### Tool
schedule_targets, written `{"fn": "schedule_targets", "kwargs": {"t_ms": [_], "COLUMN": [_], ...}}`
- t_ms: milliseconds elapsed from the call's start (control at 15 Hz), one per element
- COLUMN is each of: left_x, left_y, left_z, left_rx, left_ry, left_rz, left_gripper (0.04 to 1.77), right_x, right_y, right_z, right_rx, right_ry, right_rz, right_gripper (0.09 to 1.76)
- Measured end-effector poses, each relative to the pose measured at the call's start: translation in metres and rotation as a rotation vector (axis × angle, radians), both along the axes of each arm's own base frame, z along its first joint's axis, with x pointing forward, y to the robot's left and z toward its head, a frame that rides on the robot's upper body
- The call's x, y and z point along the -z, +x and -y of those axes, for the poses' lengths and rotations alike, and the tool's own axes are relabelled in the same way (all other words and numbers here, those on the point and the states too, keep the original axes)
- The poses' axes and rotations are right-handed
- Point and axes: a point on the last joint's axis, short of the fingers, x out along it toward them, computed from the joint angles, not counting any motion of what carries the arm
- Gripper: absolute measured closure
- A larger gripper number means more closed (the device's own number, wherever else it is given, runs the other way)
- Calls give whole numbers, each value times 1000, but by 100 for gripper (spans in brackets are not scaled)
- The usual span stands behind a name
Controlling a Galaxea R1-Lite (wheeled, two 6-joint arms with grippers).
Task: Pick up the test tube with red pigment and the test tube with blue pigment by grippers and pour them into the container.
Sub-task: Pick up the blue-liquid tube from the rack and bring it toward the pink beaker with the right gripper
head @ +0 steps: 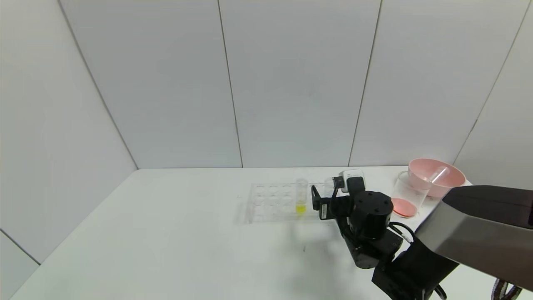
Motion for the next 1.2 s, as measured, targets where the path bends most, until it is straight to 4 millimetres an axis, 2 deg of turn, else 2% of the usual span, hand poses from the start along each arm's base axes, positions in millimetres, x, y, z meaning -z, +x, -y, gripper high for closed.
{"fn": "schedule_targets", "kwargs": {"t_ms": [200,400,667,733,1200], "left_x": [0,0,0,0,0], "left_y": [0,0,0,0,0], "left_z": [0,0,0,0,0], "left_rx": [0,0,0,0,0], "left_ry": [0,0,0,0,0], "left_rz": [0,0,0,0,0], "left_gripper": [5,5,5,5,5], "right_x": [1,1,0,1,-5], "right_y": [4,7,7,6,6], "right_z": [0,0,0,-1,0], "right_rx": [-5,-3,-4,-5,-4], "right_ry": [4,7,8,7,-19], "right_rz": [4,9,11,10,24], "right_gripper": [14,66,112,135,135]}}
